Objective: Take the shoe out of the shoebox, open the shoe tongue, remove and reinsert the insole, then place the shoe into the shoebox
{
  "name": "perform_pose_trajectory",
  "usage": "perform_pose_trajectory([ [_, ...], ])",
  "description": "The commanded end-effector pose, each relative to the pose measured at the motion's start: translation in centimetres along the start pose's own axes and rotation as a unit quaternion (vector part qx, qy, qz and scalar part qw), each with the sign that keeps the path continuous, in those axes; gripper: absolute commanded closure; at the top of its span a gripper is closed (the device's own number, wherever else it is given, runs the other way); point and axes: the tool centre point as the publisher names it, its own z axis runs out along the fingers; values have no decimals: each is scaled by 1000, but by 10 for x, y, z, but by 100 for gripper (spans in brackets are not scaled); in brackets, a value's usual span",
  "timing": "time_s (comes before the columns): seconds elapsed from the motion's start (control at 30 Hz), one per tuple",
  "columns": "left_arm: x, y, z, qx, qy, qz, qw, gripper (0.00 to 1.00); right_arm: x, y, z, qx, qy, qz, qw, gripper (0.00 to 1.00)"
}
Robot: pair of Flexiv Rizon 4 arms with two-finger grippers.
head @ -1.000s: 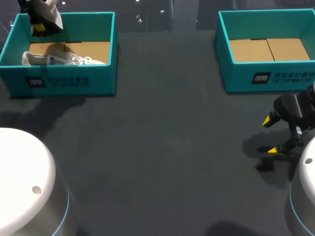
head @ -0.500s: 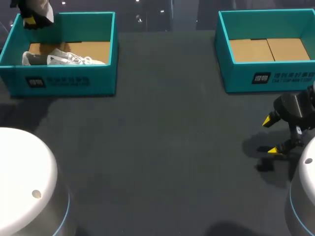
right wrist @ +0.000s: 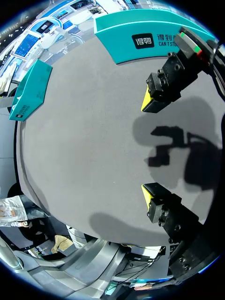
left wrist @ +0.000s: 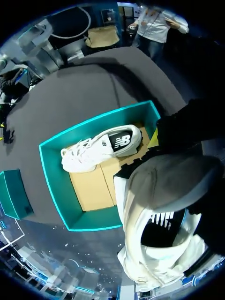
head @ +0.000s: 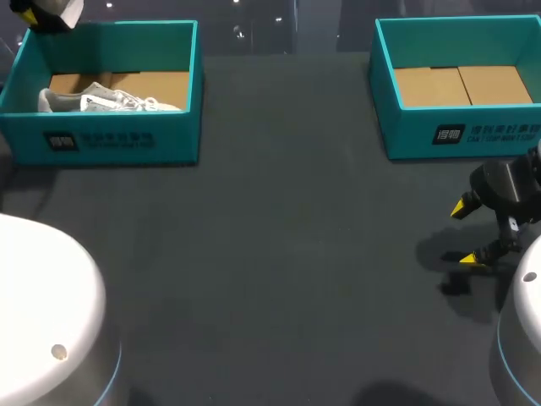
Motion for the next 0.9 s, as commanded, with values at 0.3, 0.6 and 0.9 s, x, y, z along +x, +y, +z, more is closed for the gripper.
perform_pose_trajectory([
  [0.3,-4,7,0,-56,-21,110,992,100,2,0,0,1,-1,0,1000,0],
  [0.6,-4,30,-1,-29,31,341,939,100,2,0,0,1,-1,0,1000,0],
  [0.9,3,60,-2,-68,26,549,832,100,2,0,0,1,-1,0,1000,0],
])
